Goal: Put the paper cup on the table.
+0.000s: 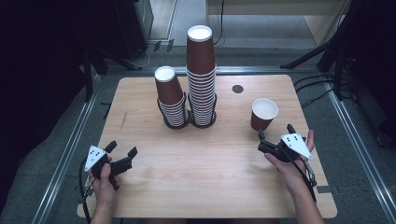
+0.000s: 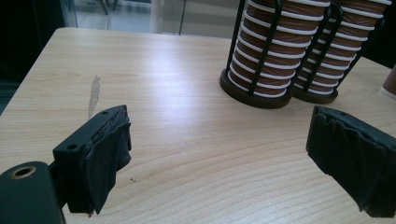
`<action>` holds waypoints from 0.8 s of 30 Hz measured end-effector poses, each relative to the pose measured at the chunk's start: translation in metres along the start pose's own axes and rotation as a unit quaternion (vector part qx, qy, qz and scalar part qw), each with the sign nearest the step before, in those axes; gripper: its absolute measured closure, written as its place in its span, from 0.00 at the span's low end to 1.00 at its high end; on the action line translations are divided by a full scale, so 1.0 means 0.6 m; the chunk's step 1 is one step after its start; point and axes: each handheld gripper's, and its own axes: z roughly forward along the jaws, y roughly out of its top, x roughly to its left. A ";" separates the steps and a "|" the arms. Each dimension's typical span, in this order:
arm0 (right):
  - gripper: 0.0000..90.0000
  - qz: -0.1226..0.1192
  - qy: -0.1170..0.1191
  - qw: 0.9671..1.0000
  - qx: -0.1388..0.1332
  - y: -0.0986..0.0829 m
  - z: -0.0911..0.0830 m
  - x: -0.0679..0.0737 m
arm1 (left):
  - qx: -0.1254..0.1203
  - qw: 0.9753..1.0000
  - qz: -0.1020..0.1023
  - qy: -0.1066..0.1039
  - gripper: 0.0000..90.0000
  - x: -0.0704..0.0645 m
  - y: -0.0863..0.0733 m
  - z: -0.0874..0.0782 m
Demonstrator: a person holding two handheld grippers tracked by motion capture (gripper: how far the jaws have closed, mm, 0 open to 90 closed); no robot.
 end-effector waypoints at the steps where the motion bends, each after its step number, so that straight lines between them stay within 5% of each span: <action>1: 0.00 -0.003 -0.001 1.000 0.000 -0.001 -0.003 0.000 | 0.000 1.000 0.000 0.000 0.08 0.000 0.000 0.000; 24: 0.00 -0.001 -0.004 1.000 -0.017 -0.007 -0.072 -0.017 | 0.001 1.000 0.000 0.000 0.08 0.001 -0.005 0.000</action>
